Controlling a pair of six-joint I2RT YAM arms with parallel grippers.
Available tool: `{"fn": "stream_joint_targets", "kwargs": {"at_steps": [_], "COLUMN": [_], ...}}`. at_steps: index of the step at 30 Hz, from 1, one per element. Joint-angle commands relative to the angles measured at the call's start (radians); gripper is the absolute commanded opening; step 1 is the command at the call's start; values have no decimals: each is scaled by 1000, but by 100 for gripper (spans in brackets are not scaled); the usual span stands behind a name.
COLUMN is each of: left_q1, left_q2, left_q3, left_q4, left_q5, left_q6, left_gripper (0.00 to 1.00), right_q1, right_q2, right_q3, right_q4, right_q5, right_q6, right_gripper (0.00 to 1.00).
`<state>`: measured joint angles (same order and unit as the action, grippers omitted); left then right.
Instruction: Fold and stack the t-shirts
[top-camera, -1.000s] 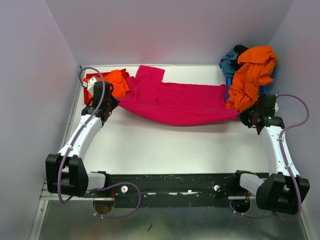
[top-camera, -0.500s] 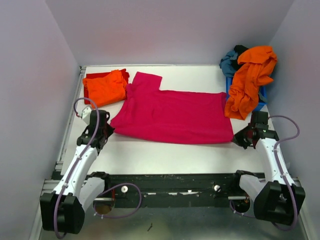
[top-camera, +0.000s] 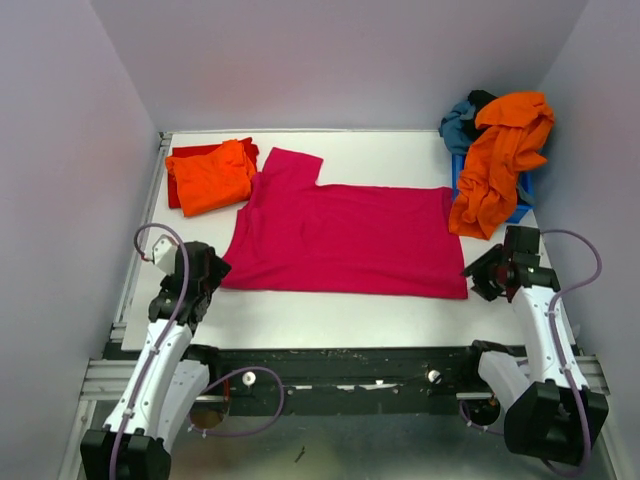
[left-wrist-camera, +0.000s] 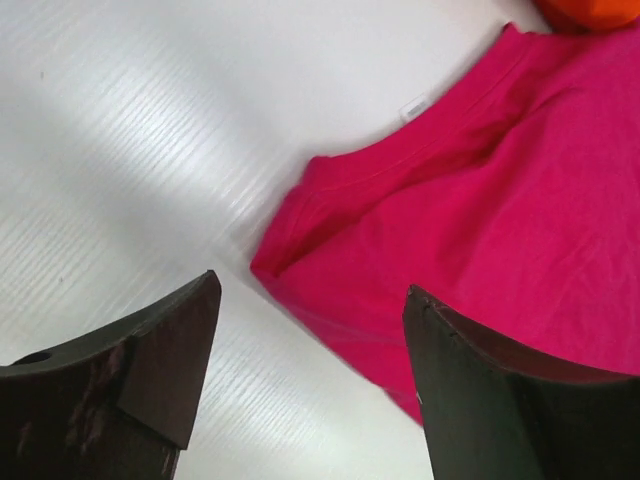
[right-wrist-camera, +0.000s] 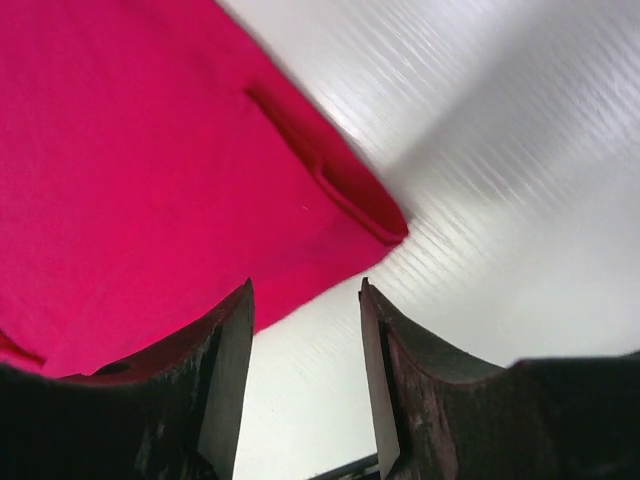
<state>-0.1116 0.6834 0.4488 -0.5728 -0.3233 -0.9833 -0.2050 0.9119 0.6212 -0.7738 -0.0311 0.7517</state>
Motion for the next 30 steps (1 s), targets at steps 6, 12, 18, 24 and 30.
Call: {"fn": "stream_joint_targets", "kwargs": {"at_steps": [6,12,18,24,30], "left_q1": [3,3,4,6,12], "left_q2": [213,529,838,1002,1137], "left_q3": [142,214,414,556,643], "left_q4": [319,510,498,446,403], "left_q5": [67,118,141,119,155], "left_q6": [249,242,282,331,325], "left_gripper": [84,69,63,59,54], "right_q1": [16,81,108,110,110], "right_q2": [24,122,162,188,229], "right_q3": [97,144,124,124,153], "right_q4": [306,373,436,461,469], "right_q5": [-220,-247,-256,-239,-221], "right_q6": [-166,-183,-183,-186,-170], "right_gripper": [45,41,38,37,33]}}
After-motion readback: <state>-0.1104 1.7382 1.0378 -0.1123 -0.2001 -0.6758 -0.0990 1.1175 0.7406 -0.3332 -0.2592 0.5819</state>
